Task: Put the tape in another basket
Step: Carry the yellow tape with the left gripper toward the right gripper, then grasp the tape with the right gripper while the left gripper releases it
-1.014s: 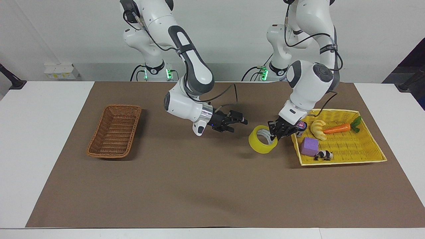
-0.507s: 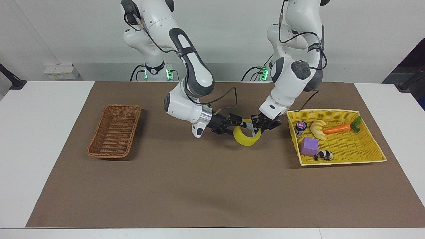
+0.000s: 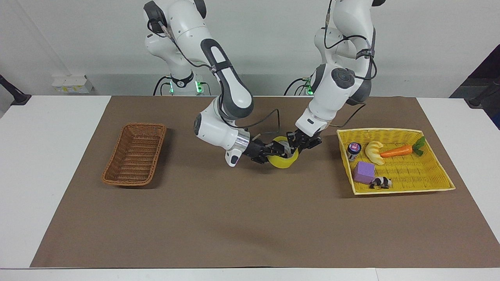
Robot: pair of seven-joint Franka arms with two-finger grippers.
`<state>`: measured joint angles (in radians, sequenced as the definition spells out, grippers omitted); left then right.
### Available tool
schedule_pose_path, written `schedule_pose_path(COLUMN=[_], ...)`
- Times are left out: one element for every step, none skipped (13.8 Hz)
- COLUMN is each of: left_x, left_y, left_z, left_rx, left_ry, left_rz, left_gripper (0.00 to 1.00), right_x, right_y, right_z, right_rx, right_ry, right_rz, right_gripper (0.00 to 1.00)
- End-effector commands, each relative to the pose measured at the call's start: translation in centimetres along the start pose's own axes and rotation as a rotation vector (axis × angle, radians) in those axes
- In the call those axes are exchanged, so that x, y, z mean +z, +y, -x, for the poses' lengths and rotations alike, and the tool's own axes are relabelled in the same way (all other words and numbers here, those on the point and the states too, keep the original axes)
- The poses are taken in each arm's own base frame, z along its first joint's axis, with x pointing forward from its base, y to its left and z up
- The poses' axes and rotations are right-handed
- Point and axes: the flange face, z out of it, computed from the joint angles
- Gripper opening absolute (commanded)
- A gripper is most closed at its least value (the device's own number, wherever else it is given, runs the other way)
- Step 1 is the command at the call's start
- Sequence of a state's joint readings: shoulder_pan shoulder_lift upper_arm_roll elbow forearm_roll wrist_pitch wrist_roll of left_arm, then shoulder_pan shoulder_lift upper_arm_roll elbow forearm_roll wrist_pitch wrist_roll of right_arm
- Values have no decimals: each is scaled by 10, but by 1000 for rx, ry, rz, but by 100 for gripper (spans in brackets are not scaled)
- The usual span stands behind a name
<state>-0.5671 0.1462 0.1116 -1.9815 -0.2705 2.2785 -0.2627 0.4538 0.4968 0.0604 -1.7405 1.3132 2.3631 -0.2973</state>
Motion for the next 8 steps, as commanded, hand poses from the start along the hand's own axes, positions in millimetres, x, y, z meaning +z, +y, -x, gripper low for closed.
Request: schedule_pose_path(left_x=[-10, -10, -10, -11, -11, -13, -13, -15], left_y=[1, 1, 1, 1, 0, 0, -1, -1], left_z=[5, 4, 3, 1, 0, -1, -2, -5], left_rx=[-23, -24, -28, -32, -32, -23, -15, -15], left_ry=[18, 19, 21, 23, 23, 28, 30, 35], left_rz=[24, 25, 25, 25, 25, 25, 23, 26], left_gripper=[16, 33, 51, 69, 84, 100, 100, 100], right_x=[0, 1, 0, 0, 1, 2, 1, 0], right_y=[2, 2, 4, 6, 8, 13, 16, 18], right_z=[-3, -2, -2, 0, 2, 5, 6, 8], right_rx=[-4, -3, -2, 1, 0, 3, 4, 3], right_ry=[10, 10, 10, 7, 3, -1, 1, 0], right_rz=[-9, -8, -5, -1, 5, 13, 18, 21], right_gripper=[0, 0, 0, 0, 0, 0, 0, 0])
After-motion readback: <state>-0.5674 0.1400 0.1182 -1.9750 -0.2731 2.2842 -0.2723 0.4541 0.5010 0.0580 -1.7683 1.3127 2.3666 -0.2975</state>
